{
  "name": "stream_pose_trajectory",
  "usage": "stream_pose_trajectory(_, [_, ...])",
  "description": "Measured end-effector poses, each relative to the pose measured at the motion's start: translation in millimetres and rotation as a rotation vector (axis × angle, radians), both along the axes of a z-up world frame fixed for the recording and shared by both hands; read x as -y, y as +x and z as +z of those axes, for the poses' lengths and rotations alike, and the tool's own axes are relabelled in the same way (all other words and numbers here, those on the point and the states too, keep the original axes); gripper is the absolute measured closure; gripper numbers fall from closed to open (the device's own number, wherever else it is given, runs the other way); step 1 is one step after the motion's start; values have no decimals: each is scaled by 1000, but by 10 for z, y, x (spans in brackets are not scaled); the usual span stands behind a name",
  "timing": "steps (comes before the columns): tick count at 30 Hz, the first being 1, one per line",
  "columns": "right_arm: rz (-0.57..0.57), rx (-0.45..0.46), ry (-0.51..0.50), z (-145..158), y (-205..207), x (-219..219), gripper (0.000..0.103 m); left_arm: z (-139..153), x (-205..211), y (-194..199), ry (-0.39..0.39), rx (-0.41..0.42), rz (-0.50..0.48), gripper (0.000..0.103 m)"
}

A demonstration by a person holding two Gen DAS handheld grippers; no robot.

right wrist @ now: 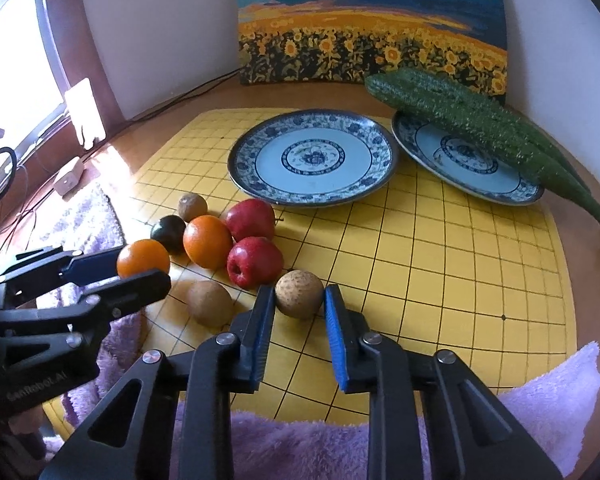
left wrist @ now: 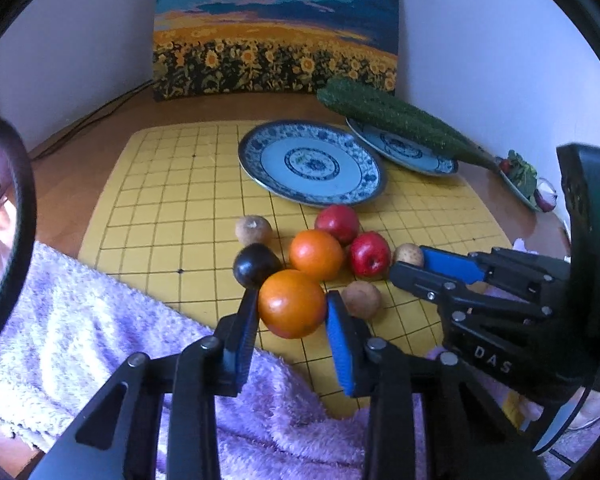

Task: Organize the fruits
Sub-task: 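Carry the orange and tan fruit in both tools over the blue-and-white plate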

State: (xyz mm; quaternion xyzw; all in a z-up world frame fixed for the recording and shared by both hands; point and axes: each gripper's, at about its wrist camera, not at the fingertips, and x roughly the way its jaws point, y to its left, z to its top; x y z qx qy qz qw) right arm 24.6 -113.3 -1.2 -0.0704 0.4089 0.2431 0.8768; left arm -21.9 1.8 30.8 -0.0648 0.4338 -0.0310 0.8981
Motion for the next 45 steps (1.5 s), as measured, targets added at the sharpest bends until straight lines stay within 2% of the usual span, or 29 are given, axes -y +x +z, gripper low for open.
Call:
stream_pose_trajectory(8, [4,23,8,190,5,-6,76,207,-35,93,2,20,-6,68])
stream_pose_trajectory(15, [2,18,21,304,152,-49,76,367,-78,310,9,28,-17,68])
stream_pose_trajectory(28, [-4,21,8,456,452,-70,76,536,-73,780,-21,26,-46,68])
stream_pose_trajectory(34, [-21,16,18,482,674,-50,76,503,-1,1042,-10,24,-53,68])
stream_pose_trajectory(45, [-51,-9,18,341,1039,-31,76,249,10,1426,-19,-27,-38,68])
